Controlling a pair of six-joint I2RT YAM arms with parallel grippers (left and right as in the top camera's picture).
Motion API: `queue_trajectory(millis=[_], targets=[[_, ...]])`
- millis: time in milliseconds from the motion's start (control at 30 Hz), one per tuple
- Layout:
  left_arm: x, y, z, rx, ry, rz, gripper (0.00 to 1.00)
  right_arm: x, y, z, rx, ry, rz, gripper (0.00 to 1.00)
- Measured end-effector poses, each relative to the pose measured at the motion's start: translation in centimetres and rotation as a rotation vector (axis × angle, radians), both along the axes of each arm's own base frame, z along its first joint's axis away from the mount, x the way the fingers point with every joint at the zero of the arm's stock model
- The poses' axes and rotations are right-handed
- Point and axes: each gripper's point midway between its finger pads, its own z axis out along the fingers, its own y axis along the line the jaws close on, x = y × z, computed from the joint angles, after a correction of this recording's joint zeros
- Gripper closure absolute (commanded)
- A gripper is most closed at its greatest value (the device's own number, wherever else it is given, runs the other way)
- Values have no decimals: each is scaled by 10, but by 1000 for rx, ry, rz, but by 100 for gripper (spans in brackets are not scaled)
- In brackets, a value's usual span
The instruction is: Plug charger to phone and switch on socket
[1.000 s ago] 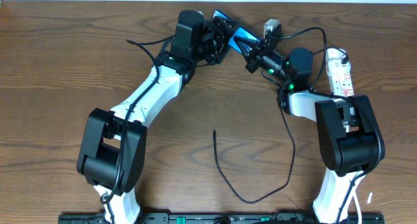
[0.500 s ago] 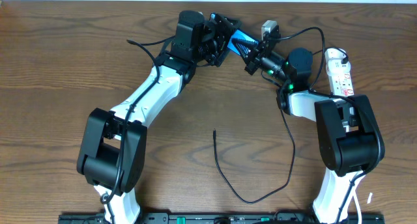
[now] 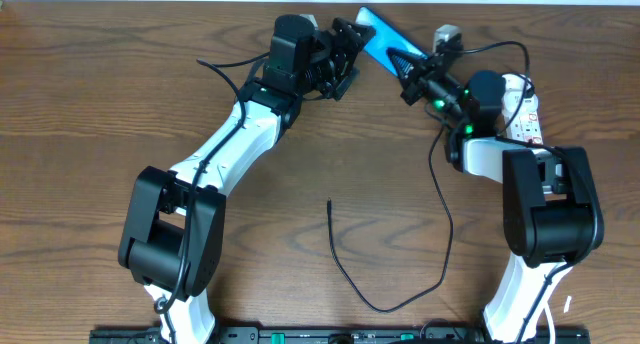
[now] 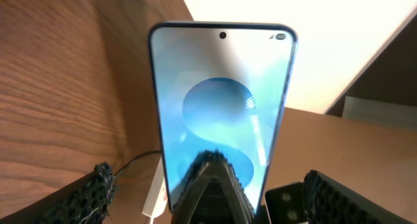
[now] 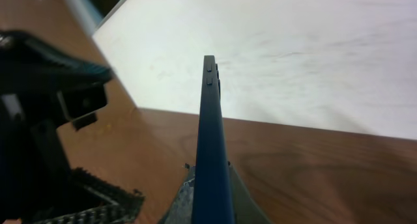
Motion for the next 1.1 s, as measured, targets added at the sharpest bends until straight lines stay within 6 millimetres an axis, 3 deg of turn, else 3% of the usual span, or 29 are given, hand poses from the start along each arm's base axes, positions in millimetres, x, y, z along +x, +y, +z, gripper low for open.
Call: queue_trajectory(millis=[133,267,533,700,1100], targets=[[3,5,1,-3,-2,8,8,7,-15,-1,78,79,-46,99],[13,23,1,-4,-2,41,8,13,-26,-1,210,195,-85,99],[24,46,1,-3,-1,86,8,17,-31,-1,489,431,-95,99],[24,45,0,1,-2,84,8,16,-26,-1,620,547,-78,99],[21,46,-5,19,14,79,8,6,8,0,859,804,13,99]])
